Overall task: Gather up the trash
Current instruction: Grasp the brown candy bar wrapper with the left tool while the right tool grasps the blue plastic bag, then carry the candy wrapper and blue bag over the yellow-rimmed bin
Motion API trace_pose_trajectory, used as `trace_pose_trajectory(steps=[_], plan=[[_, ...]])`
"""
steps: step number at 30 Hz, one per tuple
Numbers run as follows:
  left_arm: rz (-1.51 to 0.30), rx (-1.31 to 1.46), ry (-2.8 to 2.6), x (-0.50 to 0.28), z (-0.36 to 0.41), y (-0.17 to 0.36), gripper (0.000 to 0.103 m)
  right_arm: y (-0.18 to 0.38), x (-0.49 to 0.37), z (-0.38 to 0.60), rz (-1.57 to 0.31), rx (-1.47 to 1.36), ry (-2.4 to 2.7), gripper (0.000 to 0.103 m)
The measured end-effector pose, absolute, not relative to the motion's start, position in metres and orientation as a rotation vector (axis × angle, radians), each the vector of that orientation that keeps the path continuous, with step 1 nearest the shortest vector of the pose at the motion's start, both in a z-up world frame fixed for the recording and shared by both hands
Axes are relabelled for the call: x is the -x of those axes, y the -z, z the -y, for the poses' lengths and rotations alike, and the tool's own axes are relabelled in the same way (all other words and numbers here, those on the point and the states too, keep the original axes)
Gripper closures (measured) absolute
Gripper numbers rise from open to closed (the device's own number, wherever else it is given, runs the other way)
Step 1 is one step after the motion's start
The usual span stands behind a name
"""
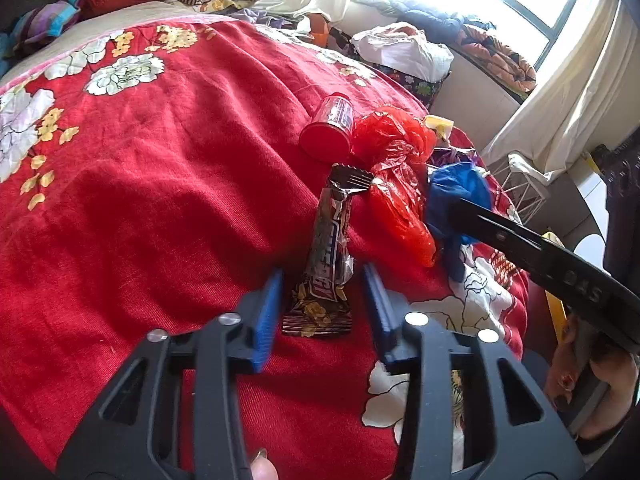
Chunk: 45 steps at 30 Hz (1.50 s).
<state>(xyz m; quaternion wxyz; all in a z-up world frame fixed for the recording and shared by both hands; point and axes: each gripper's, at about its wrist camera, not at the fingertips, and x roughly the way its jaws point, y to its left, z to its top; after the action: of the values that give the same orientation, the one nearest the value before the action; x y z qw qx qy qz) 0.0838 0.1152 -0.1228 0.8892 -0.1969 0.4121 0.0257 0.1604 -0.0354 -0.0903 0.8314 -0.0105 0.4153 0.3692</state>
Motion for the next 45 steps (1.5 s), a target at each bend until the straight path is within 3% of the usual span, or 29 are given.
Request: trace_pose_trajectory(steps=[45], plan=[[-0.715, 0.282, 0.141, -0.085, -0.038, 0.046, 0.08, 0.029, -0.113, 0.167, -0.695, -0.114, -0.666, 0.088]])
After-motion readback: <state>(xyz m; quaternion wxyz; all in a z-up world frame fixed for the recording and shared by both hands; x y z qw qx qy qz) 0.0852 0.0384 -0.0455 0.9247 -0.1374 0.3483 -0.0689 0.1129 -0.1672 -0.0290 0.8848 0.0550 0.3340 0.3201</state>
